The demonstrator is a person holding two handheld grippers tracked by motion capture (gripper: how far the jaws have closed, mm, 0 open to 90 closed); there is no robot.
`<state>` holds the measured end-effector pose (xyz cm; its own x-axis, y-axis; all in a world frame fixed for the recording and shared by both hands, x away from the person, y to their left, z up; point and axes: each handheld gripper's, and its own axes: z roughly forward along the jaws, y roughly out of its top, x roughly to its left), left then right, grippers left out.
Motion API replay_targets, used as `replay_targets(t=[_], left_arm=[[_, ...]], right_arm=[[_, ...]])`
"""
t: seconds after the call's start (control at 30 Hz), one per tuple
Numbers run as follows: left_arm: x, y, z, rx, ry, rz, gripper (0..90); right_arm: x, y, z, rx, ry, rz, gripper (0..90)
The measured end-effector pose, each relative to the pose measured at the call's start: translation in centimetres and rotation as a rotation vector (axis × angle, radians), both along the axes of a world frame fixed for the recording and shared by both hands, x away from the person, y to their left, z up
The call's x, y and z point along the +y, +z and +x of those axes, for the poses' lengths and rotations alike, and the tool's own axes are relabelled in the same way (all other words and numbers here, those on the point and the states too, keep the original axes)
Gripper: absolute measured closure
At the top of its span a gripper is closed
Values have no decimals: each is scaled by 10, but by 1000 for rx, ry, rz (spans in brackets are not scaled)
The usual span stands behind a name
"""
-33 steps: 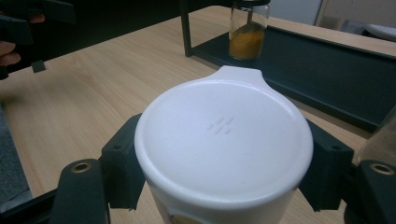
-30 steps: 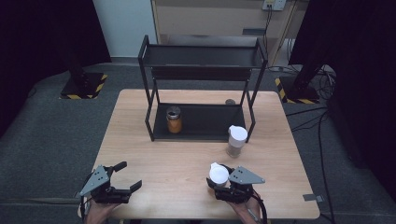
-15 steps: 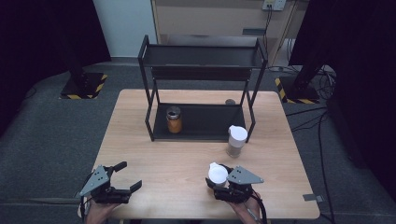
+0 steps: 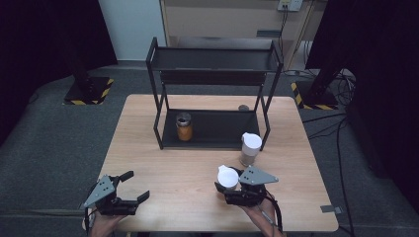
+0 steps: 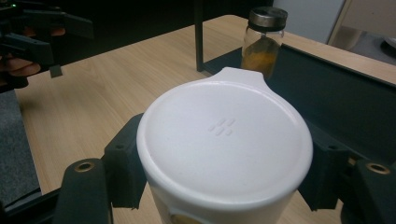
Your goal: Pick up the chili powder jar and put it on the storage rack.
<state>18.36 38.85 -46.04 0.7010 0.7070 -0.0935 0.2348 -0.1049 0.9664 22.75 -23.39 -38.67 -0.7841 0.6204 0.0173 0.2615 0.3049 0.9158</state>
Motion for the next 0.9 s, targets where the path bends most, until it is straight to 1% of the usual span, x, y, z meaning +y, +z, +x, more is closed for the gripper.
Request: replay_targets(t=[0.17, 0.33, 0.47, 0.67, 0.9], left_arm=[[0, 0, 0, -1, 0, -2, 38], [0, 0, 0, 1, 2, -3, 39], [0, 0, 0, 0, 1, -3, 39], [1, -1, 0, 1, 1, -5, 39], [1, -1, 0, 0, 2, -8, 39]], right_arm=[[1, 12, 12, -2, 25, -6, 306], [1, 20, 26, 6, 51, 1, 306], [5, 26, 37, 8, 62, 4, 306], [14, 35, 54, 7, 68, 16, 307], [29, 47, 76, -12, 54, -5, 307]])
